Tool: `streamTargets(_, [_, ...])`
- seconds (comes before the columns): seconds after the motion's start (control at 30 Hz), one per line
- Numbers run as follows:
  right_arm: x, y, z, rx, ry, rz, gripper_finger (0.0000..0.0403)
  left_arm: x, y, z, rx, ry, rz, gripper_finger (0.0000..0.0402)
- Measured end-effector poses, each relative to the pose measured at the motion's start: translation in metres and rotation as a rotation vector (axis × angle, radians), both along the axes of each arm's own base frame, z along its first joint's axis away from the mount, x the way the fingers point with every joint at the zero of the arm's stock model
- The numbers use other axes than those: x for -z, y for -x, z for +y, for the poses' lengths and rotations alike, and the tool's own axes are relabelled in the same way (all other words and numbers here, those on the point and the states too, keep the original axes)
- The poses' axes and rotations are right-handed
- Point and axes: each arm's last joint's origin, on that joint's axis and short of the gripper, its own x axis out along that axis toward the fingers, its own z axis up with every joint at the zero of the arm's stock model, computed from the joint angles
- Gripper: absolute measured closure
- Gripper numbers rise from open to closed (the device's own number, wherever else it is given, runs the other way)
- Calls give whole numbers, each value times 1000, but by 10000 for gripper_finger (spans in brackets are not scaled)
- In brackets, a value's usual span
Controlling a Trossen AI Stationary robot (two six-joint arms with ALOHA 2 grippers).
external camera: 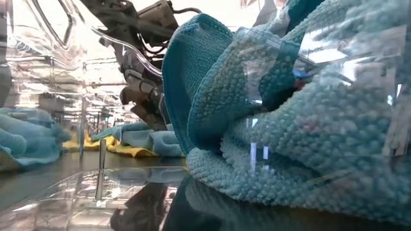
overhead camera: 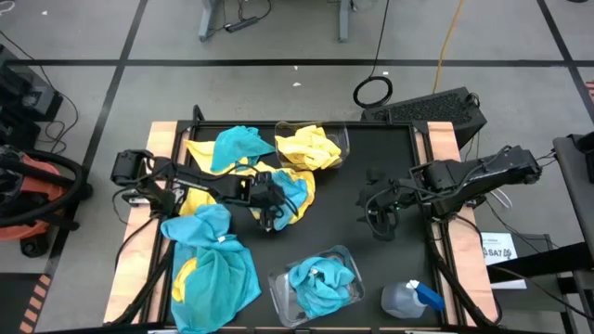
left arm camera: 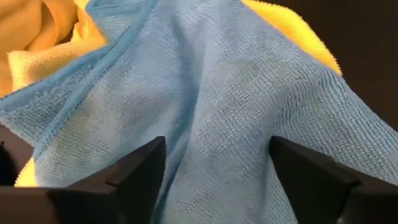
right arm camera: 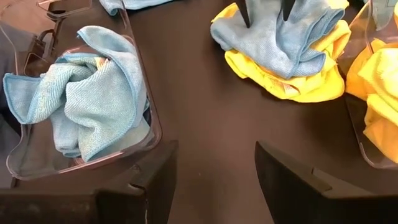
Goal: Sort microfiber towel by color & place in baskets
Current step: Put the blue towel into the bottom transparent bin
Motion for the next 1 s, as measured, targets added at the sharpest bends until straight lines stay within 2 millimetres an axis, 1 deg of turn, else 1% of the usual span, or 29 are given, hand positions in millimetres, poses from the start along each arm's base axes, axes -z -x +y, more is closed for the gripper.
streamTargets(0.13, [0,-1,0,0,-1,-7,200,1,1,3,-9,4,14,182])
streamTargets(0.37, [-1,-1,0,-6,0,-20,200,1,1,2,30,31,15,320])
streamTargets(0.5, [-1,-2,0,-6,-1,-23,200,1,1,2,33,26,16,387])
streamTargets(0.53, [-1,-2,0,-6,-1,-24,200,1,1,2,31,19,16,392])
streamTargets(0.73, [-2,-3,1,-6,-3,-34,200,0,1,2,25,7,15,395])
streamTargets(0.8, [-2,-3,1,-10,-1,-39,200,-3,2,2,25,5,8,397])
streamTargets(0.9, [-3,-3,1,-20,6,-46,200,-13,5,2,16,-16,-26,397])
streamTargets(1.0, [-3,-4,1,-21,6,-52,200,-30,11,2,12,-36,-74,398])
